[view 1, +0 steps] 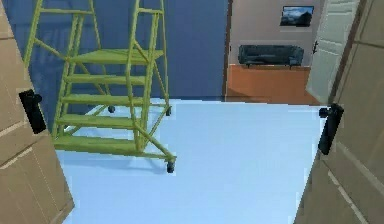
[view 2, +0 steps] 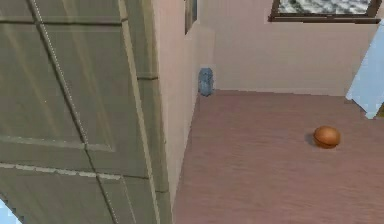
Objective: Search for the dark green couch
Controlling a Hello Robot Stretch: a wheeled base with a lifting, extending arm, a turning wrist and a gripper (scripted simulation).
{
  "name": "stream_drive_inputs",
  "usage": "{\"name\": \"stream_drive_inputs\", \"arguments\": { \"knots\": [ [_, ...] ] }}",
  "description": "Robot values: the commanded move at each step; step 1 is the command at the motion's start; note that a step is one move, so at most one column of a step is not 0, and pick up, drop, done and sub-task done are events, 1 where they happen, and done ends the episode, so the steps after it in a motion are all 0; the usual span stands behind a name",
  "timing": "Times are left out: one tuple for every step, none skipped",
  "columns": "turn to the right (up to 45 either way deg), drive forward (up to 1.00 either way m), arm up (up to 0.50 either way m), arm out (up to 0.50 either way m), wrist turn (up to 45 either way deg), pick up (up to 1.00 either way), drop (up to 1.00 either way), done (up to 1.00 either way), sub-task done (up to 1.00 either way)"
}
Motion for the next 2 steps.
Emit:
{"name": "stream_drive_inputs", "arguments": {
  "knots": [
    [0.0, 1.0, 0.0, 0.0, 0.0, 0.0, 0.0, 0.0, 0.0],
    [0.0, 0.35, 0.0, 0.0, 0.0, 0.0, 0.0, 0.0, 0.0]
  ]
}}
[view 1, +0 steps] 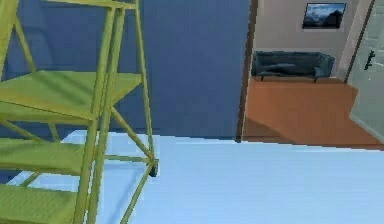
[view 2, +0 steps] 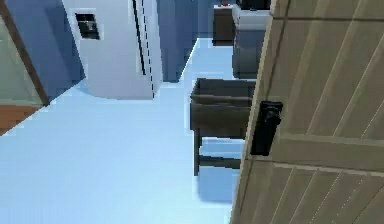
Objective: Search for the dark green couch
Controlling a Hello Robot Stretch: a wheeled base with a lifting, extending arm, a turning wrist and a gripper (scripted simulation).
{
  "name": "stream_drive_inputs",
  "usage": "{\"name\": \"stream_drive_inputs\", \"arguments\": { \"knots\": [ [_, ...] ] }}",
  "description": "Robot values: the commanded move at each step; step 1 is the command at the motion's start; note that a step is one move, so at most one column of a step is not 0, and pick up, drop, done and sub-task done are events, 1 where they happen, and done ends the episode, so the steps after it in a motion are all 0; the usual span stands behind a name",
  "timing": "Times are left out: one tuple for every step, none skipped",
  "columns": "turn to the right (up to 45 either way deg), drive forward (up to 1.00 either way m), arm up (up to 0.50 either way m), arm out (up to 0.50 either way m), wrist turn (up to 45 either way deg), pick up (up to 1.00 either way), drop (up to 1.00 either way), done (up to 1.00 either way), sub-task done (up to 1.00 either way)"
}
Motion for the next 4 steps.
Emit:
{"name": "stream_drive_inputs", "arguments": {
  "knots": [
    [24.0, 0.0, 0.0, 0.0, 0.0, 0.0, 0.0, 0.0, 0.0],
    [0.0, 1.0, 0.0, 0.0, 0.0, 0.0, 0.0, 0.0, 0.0],
    [0.0, 1.0, 0.0, 0.0, 0.0, 0.0, 0.0, 0.0, 0.0],
    [12.0, 0.0, 0.0, 0.0, 0.0, 0.0, 0.0, 0.0, 0.0]
  ]
}}
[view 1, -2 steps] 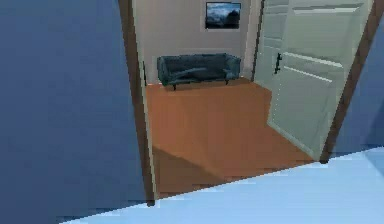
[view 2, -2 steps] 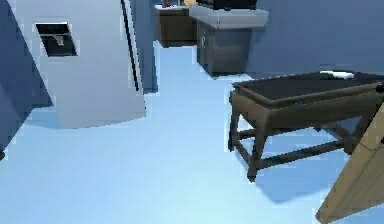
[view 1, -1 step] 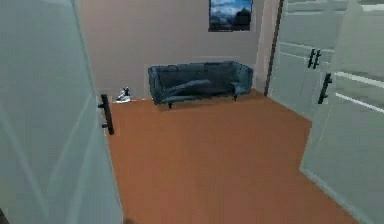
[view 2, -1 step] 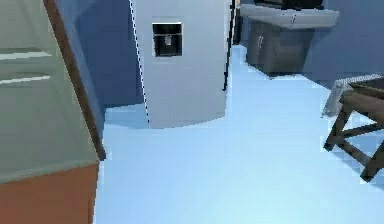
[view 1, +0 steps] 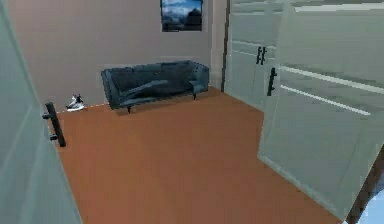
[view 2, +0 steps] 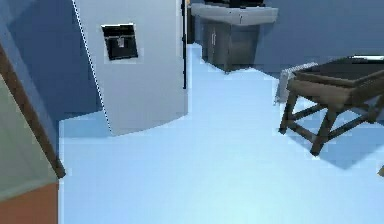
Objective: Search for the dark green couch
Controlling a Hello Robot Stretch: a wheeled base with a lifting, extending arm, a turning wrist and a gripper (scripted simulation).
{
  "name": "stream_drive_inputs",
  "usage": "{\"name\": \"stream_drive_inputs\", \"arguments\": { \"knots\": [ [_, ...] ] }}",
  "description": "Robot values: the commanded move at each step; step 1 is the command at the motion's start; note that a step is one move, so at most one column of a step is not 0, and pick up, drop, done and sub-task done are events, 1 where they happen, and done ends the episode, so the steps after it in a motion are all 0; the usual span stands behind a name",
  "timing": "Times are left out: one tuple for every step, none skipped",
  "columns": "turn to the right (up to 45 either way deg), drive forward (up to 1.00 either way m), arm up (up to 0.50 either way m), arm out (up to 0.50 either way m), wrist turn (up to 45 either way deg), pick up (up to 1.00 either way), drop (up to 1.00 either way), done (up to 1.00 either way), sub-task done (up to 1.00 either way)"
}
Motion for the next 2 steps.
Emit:
{"name": "stream_drive_inputs", "arguments": {
  "knots": [
    [0.0, 0.25, 0.0, 0.0, 0.0, 0.0, 0.0, 0.0, 0.0],
    [-21.0, 0.0, 0.0, 0.0, 0.0, 0.0, 0.0, 0.0, 0.0]
  ]
}}
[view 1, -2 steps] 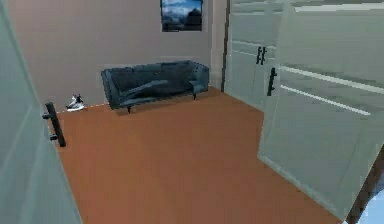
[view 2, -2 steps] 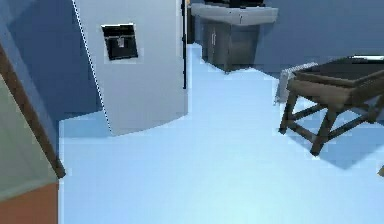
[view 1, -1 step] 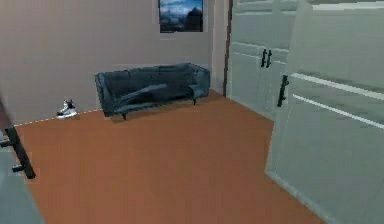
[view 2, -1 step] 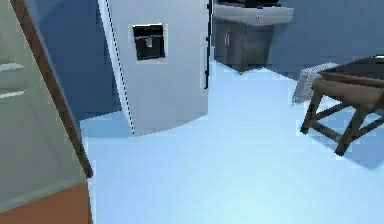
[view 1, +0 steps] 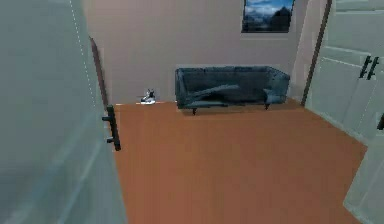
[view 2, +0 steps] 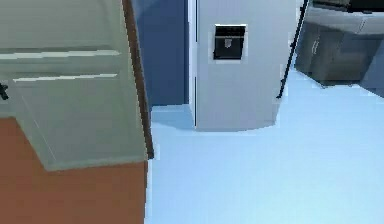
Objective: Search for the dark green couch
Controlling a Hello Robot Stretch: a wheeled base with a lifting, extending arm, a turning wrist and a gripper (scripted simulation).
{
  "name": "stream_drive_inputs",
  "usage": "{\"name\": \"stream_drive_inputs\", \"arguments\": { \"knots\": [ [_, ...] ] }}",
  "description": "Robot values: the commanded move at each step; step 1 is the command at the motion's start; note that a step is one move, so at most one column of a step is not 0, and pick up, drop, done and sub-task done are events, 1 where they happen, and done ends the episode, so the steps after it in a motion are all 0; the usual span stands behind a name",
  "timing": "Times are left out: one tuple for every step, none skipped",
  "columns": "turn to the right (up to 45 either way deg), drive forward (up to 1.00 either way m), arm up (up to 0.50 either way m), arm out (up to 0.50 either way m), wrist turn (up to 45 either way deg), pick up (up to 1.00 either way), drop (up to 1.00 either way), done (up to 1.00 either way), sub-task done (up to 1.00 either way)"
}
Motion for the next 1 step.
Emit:
{"name": "stream_drive_inputs", "arguments": {
  "knots": [
    [0.0, 0.9, 0.0, 0.0, 0.0, 0.0, 0.0, 0.0, 0.0]
  ]
}}
